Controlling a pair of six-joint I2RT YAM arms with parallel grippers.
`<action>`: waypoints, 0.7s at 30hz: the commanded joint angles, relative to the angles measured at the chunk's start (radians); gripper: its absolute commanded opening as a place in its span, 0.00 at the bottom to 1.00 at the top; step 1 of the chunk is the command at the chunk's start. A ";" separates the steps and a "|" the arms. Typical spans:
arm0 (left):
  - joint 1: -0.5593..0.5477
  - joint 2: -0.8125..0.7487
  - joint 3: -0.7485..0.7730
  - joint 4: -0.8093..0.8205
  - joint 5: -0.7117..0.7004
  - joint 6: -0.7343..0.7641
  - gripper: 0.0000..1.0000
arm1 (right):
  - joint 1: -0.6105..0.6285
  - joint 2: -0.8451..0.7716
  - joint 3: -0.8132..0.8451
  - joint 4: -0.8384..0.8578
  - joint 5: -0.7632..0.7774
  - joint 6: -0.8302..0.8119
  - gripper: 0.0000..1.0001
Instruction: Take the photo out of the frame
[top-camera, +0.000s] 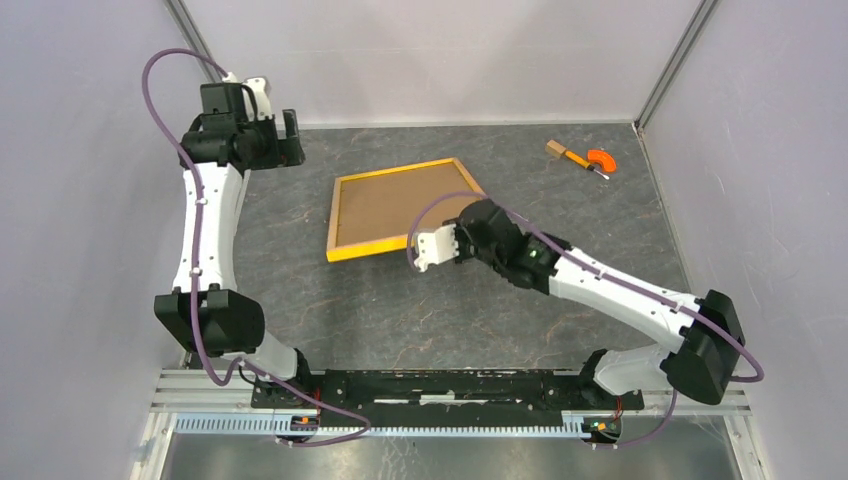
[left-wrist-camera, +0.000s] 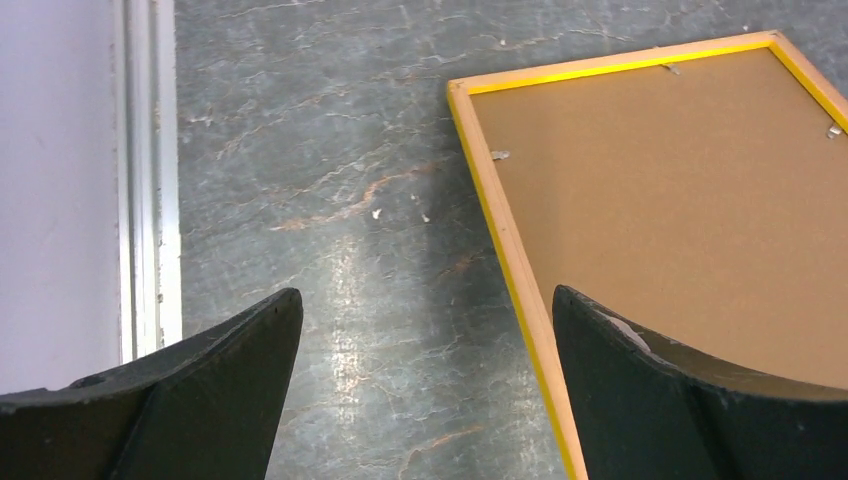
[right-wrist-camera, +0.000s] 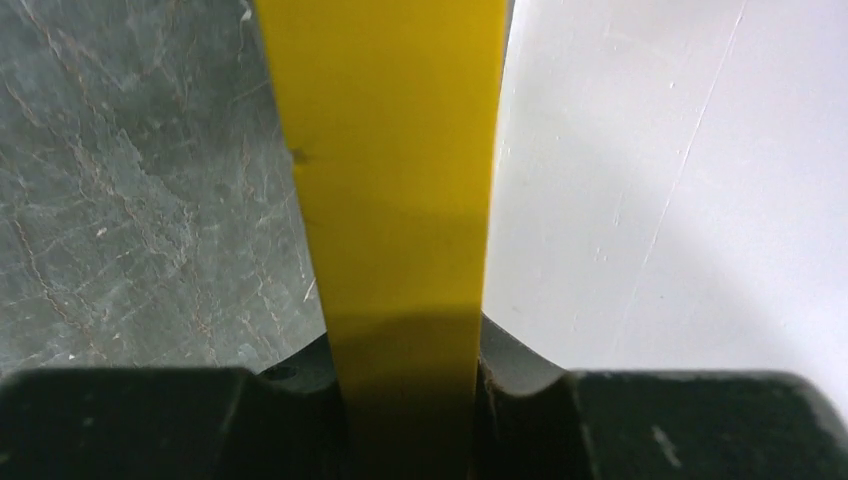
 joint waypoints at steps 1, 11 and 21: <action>0.042 0.008 0.038 -0.009 0.051 -0.054 1.00 | 0.041 -0.061 -0.139 0.322 0.231 -0.046 0.00; 0.043 0.007 -0.050 0.010 0.108 -0.010 1.00 | 0.118 0.094 -0.414 0.518 0.480 0.006 0.00; 0.042 -0.082 -0.278 0.060 0.200 0.039 1.00 | 0.159 0.213 -0.445 0.468 0.507 0.218 0.36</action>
